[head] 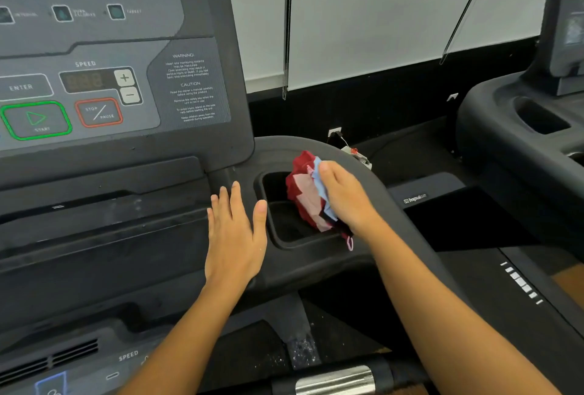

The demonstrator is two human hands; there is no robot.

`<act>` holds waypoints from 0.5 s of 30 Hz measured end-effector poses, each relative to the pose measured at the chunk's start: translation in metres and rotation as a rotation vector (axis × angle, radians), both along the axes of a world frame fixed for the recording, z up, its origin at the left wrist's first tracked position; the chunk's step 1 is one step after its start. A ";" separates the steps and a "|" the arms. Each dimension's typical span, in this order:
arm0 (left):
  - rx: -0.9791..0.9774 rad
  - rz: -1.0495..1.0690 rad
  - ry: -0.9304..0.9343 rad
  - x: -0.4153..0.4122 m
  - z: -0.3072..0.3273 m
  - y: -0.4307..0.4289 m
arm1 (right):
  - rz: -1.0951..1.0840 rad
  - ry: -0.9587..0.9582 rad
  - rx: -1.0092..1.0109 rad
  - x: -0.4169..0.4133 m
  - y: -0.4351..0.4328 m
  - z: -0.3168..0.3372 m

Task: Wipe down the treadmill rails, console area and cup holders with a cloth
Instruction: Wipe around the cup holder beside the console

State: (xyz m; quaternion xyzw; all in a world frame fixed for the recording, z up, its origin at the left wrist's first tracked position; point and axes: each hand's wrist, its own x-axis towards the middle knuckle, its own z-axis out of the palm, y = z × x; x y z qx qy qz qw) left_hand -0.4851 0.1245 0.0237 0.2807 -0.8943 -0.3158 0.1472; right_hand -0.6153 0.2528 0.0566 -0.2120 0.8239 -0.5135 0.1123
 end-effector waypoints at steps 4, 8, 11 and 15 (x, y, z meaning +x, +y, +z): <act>0.010 0.004 -0.002 0.001 0.001 0.000 | 0.171 0.014 0.104 0.005 -0.023 -0.008; -0.011 0.003 -0.010 -0.001 -0.002 -0.002 | 0.382 0.154 0.555 -0.004 -0.030 -0.020; -0.038 -0.002 -0.033 -0.002 -0.003 -0.004 | 0.602 0.089 0.906 -0.001 -0.040 -0.020; -0.065 -0.008 -0.050 -0.002 -0.003 -0.003 | 0.680 0.080 1.180 0.000 -0.066 -0.025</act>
